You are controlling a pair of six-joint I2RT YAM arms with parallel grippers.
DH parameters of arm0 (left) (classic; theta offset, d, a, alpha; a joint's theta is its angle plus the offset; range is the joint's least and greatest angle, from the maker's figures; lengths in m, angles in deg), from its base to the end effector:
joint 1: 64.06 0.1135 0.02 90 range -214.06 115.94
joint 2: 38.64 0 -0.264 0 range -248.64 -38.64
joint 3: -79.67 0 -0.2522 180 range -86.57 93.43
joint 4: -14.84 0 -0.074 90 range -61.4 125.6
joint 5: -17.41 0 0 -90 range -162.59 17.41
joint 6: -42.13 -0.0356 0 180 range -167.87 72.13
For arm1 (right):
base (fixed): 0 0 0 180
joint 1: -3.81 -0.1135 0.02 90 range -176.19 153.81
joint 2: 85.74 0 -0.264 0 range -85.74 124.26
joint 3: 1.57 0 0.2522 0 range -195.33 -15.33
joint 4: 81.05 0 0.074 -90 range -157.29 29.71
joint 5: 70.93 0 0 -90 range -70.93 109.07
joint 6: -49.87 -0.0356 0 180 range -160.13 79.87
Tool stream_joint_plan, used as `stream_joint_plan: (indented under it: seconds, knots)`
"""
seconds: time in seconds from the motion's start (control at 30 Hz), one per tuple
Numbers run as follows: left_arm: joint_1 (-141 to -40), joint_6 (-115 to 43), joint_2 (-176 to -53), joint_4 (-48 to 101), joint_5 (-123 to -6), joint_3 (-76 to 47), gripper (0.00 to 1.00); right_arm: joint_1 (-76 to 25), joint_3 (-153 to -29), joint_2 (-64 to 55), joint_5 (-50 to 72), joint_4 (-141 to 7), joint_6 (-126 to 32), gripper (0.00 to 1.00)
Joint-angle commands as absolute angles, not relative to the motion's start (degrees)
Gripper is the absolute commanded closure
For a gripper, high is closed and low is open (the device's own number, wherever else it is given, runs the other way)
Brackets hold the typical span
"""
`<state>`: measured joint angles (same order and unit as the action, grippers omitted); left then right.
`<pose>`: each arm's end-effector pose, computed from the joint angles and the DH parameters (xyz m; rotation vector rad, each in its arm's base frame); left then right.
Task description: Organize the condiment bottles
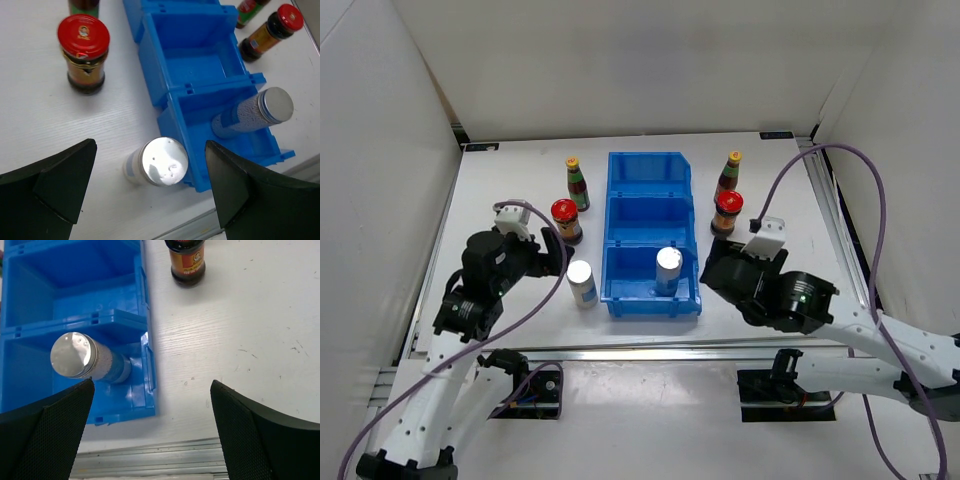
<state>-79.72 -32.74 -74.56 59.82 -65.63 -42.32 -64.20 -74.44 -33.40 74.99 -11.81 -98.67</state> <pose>0.1342 -0.0421 0.3207 0.0897 1.9952 -0.4684 0.0861 0.1344 0.3404 0.2302 1.9974 0.1928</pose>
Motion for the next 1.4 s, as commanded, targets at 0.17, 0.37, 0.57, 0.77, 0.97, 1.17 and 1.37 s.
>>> stream_joint_plan:
  seconds: [0.17,0.37,0.57,0.77,0.97,1.17,1.37]
  knots:
    - [-85.94,-35.04,-82.31,56.72,-61.92,-40.78,0.00,-64.65,-79.75,-24.57,81.39,-7.71,-105.86,0.00]
    - [-93.06,-34.51,-87.50,57.77,-71.95,-42.35,0.00,-64.65,-79.58,-25.52,83.14,-4.71,-111.40,0.00]
    - [-96.49,-32.58,-90.05,57.78,-79.70,-44.02,0.00,-64.65,-76.06,-28.96,83.67,-4.71,-113.69,0.00]
    - [-97.02,-31.97,-93.21,58.83,-81.11,-44.56,0.05,-64.65,-76.06,-28.96,83.67,-4.71,-113.70,0.00]
    - [-97.02,-31.44,-96.55,59.35,-80.50,-44.56,0.19,-64.65,-77.29,-27.38,83.67,-4.71,-113.16,0.00]
    - [-97.55,-32.75,-97.35,60.59,-81.10,-40.96,0.49,-64.65,-76.77,-27.90,83.67,-4.71,-113.16,0.00]
    - [-97.55,-35.47,-98.22,67.78,-89.01,-25.09,0.89,-64.65,-76.24,-28.52,83.67,-4.71,-113.69,0.00]
